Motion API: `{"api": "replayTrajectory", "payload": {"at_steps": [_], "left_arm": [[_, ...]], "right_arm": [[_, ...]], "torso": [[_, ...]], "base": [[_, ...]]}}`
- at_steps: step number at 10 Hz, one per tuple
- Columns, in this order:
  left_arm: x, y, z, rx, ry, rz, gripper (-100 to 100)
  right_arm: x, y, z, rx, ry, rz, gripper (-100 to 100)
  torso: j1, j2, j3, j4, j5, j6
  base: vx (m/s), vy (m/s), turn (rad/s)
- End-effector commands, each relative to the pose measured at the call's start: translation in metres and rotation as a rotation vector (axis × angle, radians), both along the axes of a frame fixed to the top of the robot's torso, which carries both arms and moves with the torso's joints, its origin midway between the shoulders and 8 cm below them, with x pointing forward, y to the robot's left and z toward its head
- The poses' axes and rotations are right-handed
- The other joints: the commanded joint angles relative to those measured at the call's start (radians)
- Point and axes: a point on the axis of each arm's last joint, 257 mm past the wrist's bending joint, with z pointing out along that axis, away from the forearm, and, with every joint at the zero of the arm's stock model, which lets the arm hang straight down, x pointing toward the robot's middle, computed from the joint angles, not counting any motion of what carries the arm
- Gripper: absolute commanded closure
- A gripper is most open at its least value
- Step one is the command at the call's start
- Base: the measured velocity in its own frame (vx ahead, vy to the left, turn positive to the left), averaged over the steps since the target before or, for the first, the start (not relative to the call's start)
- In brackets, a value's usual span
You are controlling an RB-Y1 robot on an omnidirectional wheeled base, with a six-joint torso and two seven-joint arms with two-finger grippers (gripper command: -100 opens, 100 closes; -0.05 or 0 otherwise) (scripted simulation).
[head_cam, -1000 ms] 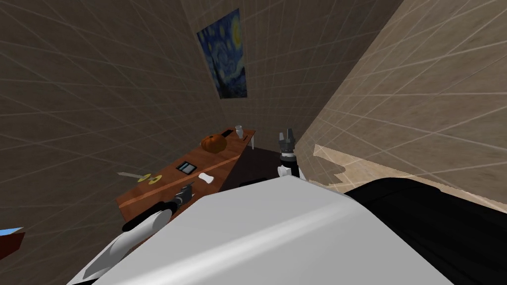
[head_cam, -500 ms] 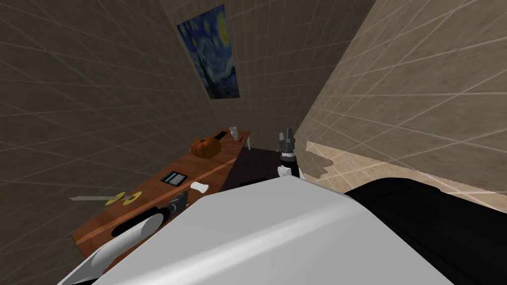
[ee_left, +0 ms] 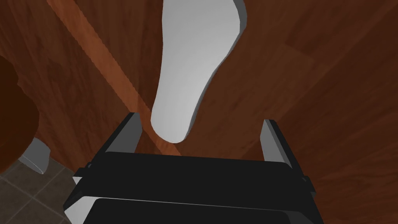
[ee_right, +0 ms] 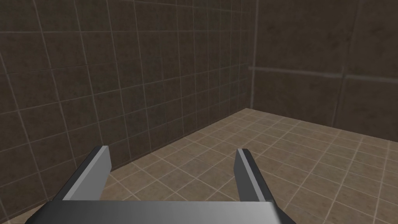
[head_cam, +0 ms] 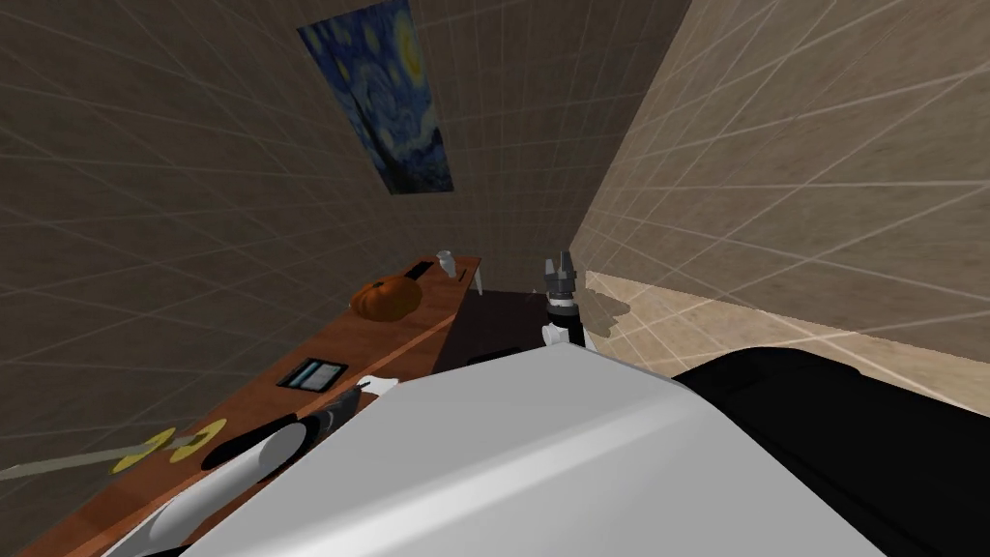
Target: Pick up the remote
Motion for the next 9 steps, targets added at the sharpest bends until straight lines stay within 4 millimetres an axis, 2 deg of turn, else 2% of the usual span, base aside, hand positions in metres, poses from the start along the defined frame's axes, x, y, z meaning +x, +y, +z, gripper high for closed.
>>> {"api": "replayTrajectory", "payload": {"at_steps": [1, 2, 3, 8, 9], "left_arm": [[-0.021, 0.003, -0.007, -0.021, 0.072, -0.013, -100], [-0.033, 0.004, -0.01, -0.033, 0.113, -0.027, -100], [-0.033, 0.004, -0.01, -0.031, 0.115, -0.036, -100], [-0.085, -0.001, -0.023, -0.101, 0.273, -0.106, -100], [-0.085, -0.001, -0.023, -0.101, 0.273, -0.106, -100]], "right_arm": [[0.0, 0.0, 0.0, 0.0, 0.0, 0.0, 0], [0.0, 0.0, 0.0, 0.0, 0.0, 0.0, 0], [0.0, 0.0, 0.0, 0.0, 0.0, 0.0, 0], [0.0, 0.0, 0.0, 0.0, 0.0, 0.0, 0], [0.0, 0.0, 0.0, 0.0, 0.0, 0.0, 0]], "torso": [[0.0, 0.0, 0.0, 0.0, 0.0, 0.0], [0.001, 0.0, 0.0, 0.0, 0.0, 0.0], [0.002, 0.0, 0.0, 0.0, 0.0, 0.0], [0.002, 0.0, 0.0, 0.0, 0.0, -0.001], [0.002, 0.0, 0.0, 0.0, 0.0, -0.001]], "base": [[0.031, 0.033, -0.293], [0.034, 0.056, -0.267], [0.026, 0.051, -0.099], [0.023, 0.053, -0.219], [0.017, 0.039, -0.034]]}}
